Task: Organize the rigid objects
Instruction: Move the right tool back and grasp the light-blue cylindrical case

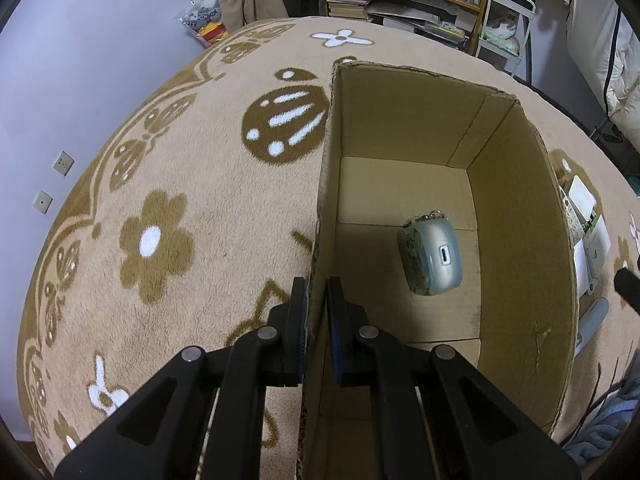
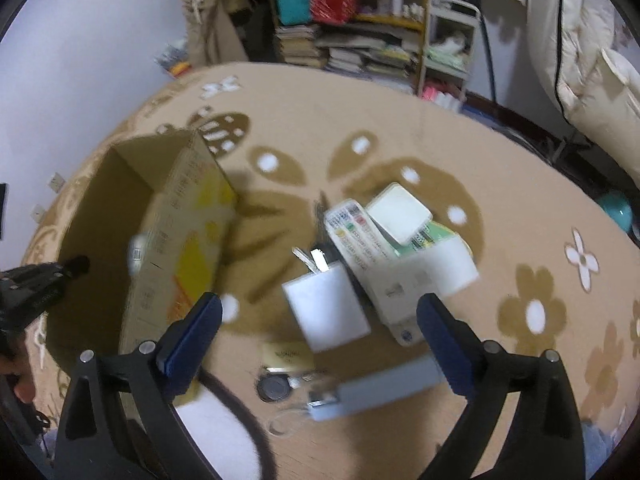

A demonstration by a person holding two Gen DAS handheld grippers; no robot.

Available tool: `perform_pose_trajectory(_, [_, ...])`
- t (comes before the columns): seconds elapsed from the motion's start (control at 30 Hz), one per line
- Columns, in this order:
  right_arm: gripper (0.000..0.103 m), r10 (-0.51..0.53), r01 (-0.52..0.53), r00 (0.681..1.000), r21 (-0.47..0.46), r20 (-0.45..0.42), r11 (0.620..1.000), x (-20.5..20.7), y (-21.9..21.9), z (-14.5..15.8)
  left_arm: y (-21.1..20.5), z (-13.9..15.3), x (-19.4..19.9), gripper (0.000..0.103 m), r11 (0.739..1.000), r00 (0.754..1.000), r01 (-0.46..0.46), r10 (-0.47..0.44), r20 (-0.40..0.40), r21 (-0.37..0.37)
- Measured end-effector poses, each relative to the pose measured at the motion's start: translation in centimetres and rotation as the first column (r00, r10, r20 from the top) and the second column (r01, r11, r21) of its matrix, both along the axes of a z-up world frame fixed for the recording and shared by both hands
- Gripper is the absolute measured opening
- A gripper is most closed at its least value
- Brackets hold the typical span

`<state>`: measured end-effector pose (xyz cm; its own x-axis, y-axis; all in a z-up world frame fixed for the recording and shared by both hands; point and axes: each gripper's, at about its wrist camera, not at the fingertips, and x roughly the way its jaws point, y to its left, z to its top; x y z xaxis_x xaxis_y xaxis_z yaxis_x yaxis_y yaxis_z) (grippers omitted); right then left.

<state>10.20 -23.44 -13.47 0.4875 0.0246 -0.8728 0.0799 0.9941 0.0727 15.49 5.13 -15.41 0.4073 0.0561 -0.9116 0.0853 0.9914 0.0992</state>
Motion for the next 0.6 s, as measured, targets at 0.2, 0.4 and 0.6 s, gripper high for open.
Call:
perform_pose_trajectory(0.2, [0.103, -0.052, 0.050, 0.996, -0.034, -0.069, 0.998, -0.2, -1.7, -1.6, 0.1, -0.1, -0.1, 0.009, 1.000, 1.000, -0.002, 0.002, -0.001, 0.000])
perform_pose_trajectory(0.4, [0.103, -0.155, 0.149, 0.979, -0.054, -0.133, 0.987, -0.9, -3.3, -3.8, 0.2, -0.1, -0.1, 0.009, 1.000, 1.000, -0.006, 0.006, -0.004, -0.002])
perform_pose_trajectory(0.6, [0.103, -0.209, 0.199, 0.961, -0.073, -0.180, 0.977, -1.1, -4.0, -5.9, 0.1, -0.1, -0.2, 0.009, 1.000, 1.000, -0.010, 0.010, -0.007, -0.007])
